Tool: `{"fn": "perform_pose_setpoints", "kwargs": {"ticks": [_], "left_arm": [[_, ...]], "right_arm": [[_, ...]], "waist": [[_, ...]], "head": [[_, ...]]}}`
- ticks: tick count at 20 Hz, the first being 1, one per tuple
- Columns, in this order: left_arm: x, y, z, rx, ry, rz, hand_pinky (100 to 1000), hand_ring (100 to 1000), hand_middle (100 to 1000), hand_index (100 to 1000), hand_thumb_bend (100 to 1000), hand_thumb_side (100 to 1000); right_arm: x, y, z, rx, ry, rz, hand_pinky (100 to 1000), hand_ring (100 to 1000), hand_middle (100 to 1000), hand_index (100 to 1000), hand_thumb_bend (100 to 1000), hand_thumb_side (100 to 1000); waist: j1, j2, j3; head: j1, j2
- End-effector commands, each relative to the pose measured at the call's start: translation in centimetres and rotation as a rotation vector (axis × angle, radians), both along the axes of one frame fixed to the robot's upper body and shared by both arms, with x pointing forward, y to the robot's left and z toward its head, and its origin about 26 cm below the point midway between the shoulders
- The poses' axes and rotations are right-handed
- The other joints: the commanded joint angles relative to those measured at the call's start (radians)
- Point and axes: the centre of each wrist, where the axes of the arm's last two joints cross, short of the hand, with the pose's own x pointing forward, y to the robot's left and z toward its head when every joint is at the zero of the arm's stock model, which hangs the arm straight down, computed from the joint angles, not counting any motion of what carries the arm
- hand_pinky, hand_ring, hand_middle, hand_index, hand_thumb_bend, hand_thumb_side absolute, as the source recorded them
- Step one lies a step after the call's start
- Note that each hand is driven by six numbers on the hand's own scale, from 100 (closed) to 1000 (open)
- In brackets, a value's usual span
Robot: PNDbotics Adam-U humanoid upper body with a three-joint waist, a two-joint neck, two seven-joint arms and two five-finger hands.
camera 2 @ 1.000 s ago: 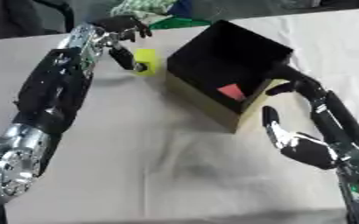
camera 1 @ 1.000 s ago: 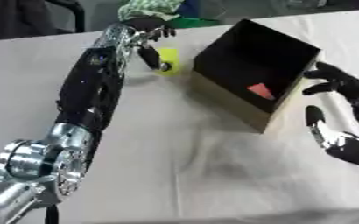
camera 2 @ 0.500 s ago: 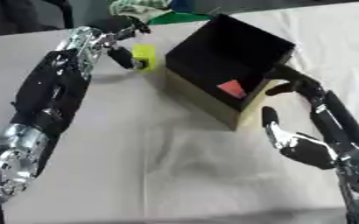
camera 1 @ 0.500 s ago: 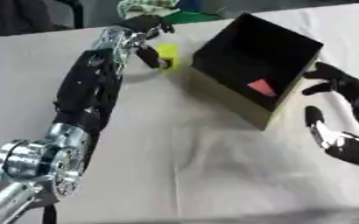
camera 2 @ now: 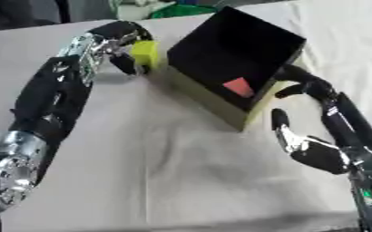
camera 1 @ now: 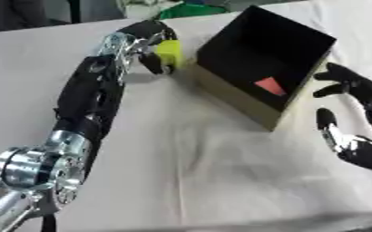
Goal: Pick up objects on the table and place them in the box.
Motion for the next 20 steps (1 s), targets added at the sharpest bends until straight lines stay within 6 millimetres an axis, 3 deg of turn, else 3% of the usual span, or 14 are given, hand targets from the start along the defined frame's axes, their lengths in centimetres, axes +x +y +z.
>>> {"fn": "perform_pose_setpoints", "kwargs": {"ticks": [1,4,11,16,20], "left_arm": [[0.1,0.5,1.6,0.0,-0.07,0.009,714,612,608,775,295,119],[0.0,0.5,2.2,-0.018,-0.118,0.001,691,562,539,724,241,112],[-0.2,-0.3,5.6,-0.03,-0.223,-0.117,692,560,531,720,232,105],[-1.0,-2.5,8.1,-0.039,-0.304,-0.274,696,561,529,719,229,100],[-1.7,-5.4,9.1,-0.044,-0.339,-0.426,699,565,531,719,226,100]], "right_arm": [[0.0,-0.3,0.8,-0.019,-0.028,-0.002,998,721,832,1000,100,570],[0.0,-0.3,0.7,-0.016,-0.026,-0.003,998,721,832,1000,100,568],[0.0,-0.2,0.4,-0.01,-0.015,-0.001,998,722,832,1000,100,563],[0.0,-0.1,0.4,-0.008,-0.01,0.005,998,722,831,1000,100,560],[0.0,-0.1,0.4,-0.008,-0.01,0.011,998,722,831,1000,100,559]], "waist": [[-0.004,-0.015,-0.002],[-0.006,-0.021,0.001],[-0.011,-0.043,0.012],[-0.012,-0.052,0.015],[-0.011,-0.054,0.006]], "head": [[-0.001,-0.006],[-0.001,-0.004],[-0.004,-0.001],[-0.004,-0.002],[-0.002,-0.003]]}}
